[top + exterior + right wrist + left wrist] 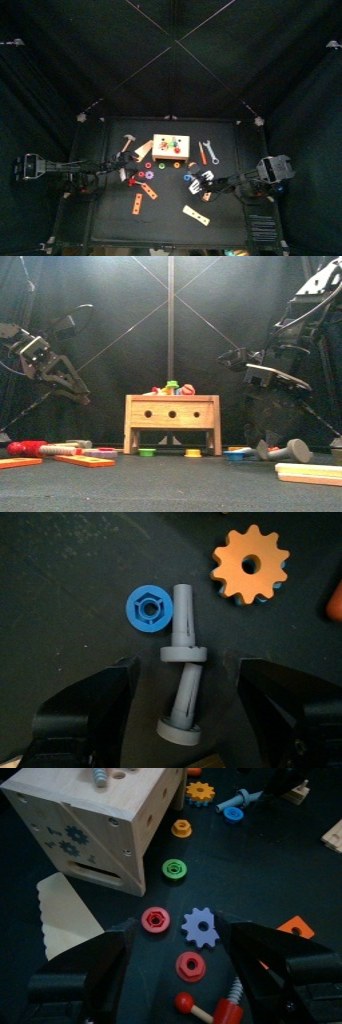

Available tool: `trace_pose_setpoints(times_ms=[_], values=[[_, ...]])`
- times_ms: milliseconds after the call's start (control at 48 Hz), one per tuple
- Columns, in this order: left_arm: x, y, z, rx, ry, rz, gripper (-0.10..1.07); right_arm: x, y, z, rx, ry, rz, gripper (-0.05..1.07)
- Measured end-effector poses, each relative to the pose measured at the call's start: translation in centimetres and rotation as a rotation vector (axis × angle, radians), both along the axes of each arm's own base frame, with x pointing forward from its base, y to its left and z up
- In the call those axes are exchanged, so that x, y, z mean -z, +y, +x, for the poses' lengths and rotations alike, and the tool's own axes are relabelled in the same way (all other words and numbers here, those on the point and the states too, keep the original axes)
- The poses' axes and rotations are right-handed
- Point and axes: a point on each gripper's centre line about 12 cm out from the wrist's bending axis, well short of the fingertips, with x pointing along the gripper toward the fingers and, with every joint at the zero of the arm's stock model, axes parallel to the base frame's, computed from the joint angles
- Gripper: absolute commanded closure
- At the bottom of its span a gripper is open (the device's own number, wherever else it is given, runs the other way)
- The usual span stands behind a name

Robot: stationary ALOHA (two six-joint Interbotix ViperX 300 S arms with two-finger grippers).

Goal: Grab nail

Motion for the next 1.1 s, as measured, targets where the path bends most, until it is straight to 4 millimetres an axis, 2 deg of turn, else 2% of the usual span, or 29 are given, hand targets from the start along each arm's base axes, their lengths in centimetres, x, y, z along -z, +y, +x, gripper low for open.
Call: trace_pose_setpoints(times_ms=[250,646,1104], values=[[0.0,0.0,0.0,0.0,0.0,0.0,0.01,0.3,-1.0,0.1,0.014,0.009,-0.016,0.06],[0.0,0.0,0.0,0.0,-0.001,-0.002,0.01,1.1,-1.0,0.0,0.015,0.034,-0.014,0.07],[0.0,0.0,0.0,-0.001,0.001,-0.001,0.01,1.1,-0.9,0.1,0.016,0.033,-0.012,0.32]])
